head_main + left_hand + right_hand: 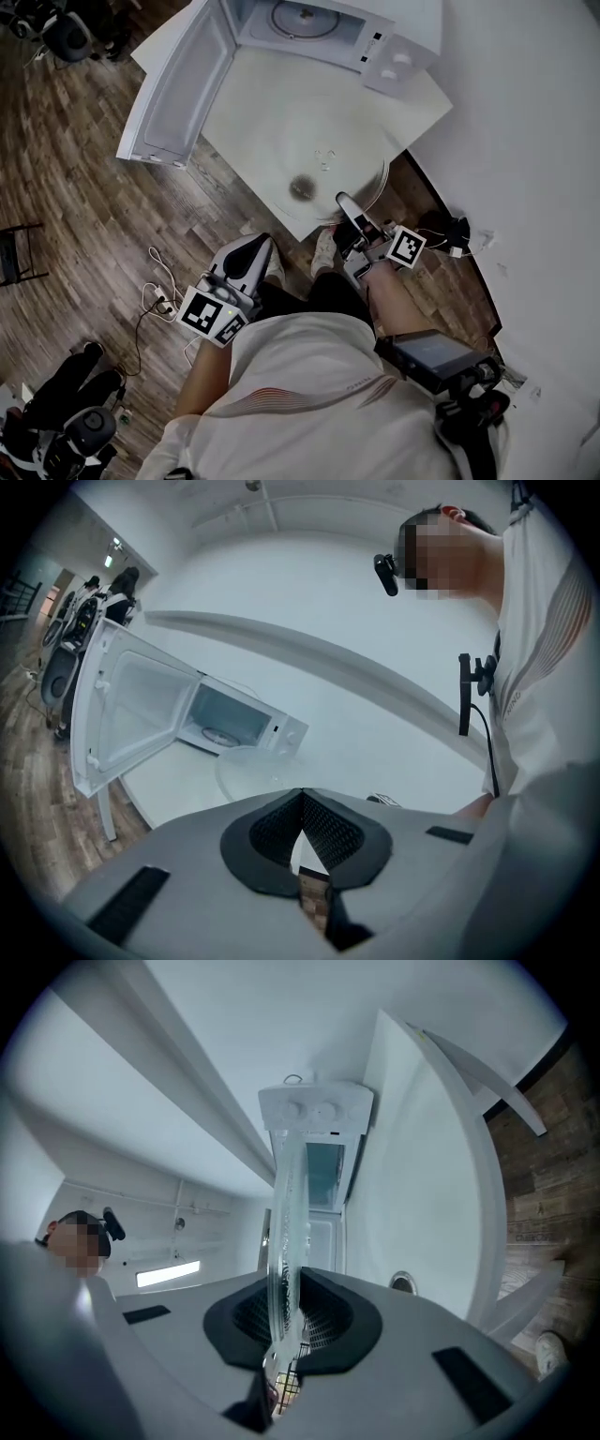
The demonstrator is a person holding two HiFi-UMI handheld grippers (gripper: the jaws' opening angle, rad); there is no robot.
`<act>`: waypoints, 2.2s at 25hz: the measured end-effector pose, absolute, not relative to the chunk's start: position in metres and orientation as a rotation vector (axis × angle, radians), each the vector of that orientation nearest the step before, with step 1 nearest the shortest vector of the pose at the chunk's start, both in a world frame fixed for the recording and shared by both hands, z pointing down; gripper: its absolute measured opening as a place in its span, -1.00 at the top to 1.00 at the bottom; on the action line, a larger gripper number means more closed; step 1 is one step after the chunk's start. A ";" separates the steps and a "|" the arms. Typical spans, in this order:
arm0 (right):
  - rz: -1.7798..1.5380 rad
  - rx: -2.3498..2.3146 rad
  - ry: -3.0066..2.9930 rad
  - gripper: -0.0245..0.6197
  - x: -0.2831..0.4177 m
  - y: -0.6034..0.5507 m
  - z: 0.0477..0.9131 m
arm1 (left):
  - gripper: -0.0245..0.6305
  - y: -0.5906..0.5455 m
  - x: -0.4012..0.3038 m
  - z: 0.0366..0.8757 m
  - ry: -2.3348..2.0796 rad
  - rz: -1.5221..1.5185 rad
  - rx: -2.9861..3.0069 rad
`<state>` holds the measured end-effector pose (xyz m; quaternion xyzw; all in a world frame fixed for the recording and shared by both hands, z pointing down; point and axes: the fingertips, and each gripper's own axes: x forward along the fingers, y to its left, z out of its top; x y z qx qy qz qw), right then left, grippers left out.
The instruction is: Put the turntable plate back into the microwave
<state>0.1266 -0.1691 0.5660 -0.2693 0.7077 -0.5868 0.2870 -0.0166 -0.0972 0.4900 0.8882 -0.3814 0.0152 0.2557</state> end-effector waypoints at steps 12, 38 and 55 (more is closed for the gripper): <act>-1.500 -0.862 1.773 0.84 0.080 -0.199 0.516 | 0.89 -0.125 -0.071 0.435 -0.979 -0.074 2.597; -1.548 -0.962 1.621 0.84 0.062 -0.421 0.576 | 0.89 -0.234 -0.079 0.453 -1.203 -0.043 2.465; -1.470 -1.095 1.498 0.84 0.061 -0.533 0.602 | 0.89 -0.244 -0.091 0.479 -1.318 -0.071 2.329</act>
